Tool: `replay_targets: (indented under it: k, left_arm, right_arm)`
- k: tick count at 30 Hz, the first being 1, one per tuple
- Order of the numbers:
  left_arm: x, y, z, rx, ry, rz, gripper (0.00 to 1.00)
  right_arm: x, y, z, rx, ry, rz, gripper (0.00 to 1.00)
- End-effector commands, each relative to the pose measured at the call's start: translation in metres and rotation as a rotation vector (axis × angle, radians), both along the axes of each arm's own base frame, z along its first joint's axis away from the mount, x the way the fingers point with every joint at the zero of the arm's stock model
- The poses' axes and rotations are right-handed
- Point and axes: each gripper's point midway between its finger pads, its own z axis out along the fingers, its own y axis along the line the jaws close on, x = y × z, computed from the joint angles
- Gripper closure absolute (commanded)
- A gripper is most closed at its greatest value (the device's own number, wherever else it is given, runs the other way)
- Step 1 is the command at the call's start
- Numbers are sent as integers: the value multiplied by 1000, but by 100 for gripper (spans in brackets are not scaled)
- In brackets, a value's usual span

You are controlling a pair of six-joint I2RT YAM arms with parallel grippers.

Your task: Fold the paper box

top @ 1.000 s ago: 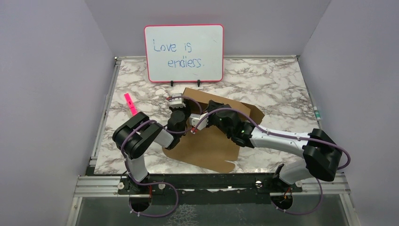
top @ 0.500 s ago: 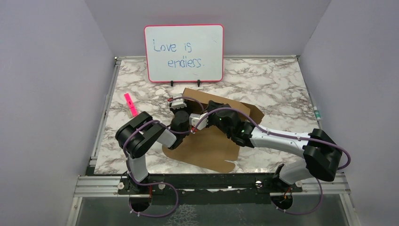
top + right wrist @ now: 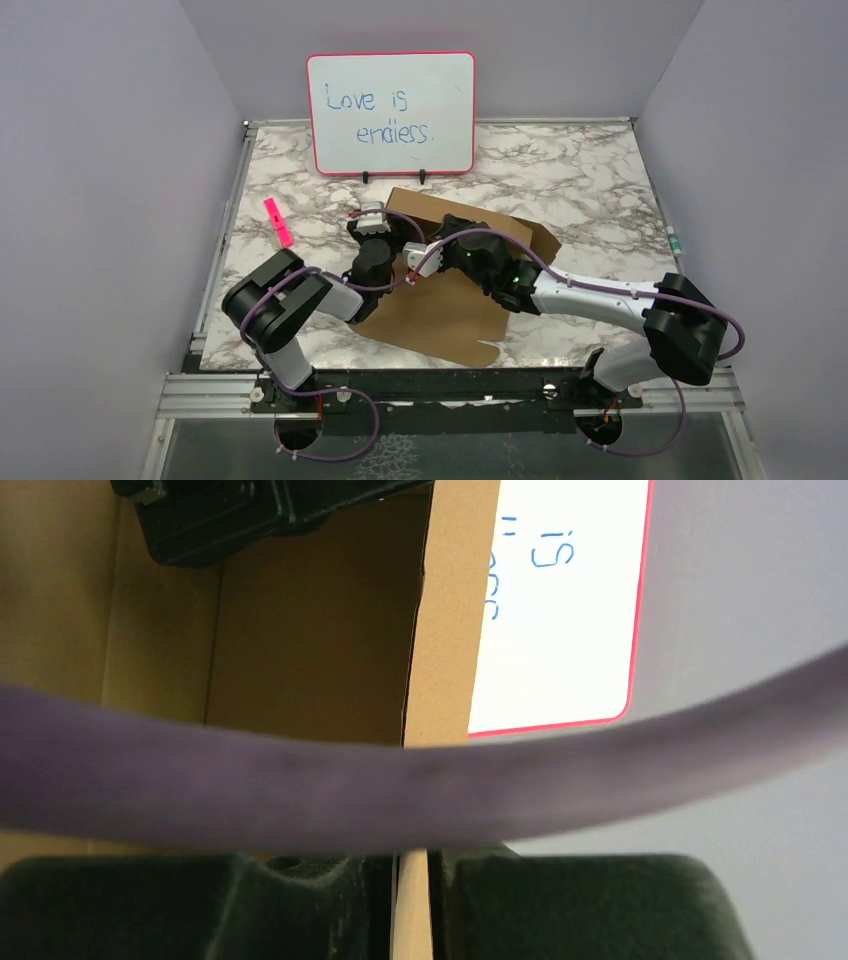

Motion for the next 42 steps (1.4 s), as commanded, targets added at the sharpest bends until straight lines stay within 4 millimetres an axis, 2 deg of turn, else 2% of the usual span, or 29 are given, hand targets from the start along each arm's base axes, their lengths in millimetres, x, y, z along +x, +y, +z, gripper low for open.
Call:
replay_targets:
  k: [1, 5, 10, 18, 21, 25, 29, 32, 34, 38, 42]
  left_arm:
    - [-10, -12, 14, -9, 0, -112, 25]
    - [-22, -14, 15, 7, 38, -166, 20]
    - [-40, -18, 24, -6, 88, -247, 18]
    - [-81, -18, 29, -63, 215, -358, 18]
    - [-96, -11, 30, -74, 279, -359, 16]
    - [-110, -2, 54, -62, 320, -364, 10]
    - [-119, 2, 90, -58, 311, -395, 4]
    - [-117, 7, 120, -25, 300, -392, 1]
    - [-111, 7, 132, 11, 315, -386, 1]
    - [-89, 7, 148, 80, 345, -386, 1]
    - [-58, 12, 152, 80, 385, -398, 1]
  right_arm:
    - [-13, 3, -20, -14, 65, 38, 81]
    - [-12, 2, -10, 14, 52, 25, 73]
    - [-15, -1, 3, 58, 54, 20, 65]
    - [-28, -16, 18, 169, 114, -11, 57]
    - [-36, -23, 24, 247, 164, -34, 54]
    - [-47, -30, 45, 465, 257, -81, 51]
    - [-61, -39, 59, 676, 366, -130, 48]
    - [-67, -50, 67, 844, 446, -200, 43]
    - [-69, -56, 72, 968, 495, -256, 39]
    - [-66, -71, 76, 1184, 567, -422, 30]
    - [-60, -90, 69, 1287, 567, -599, 24]
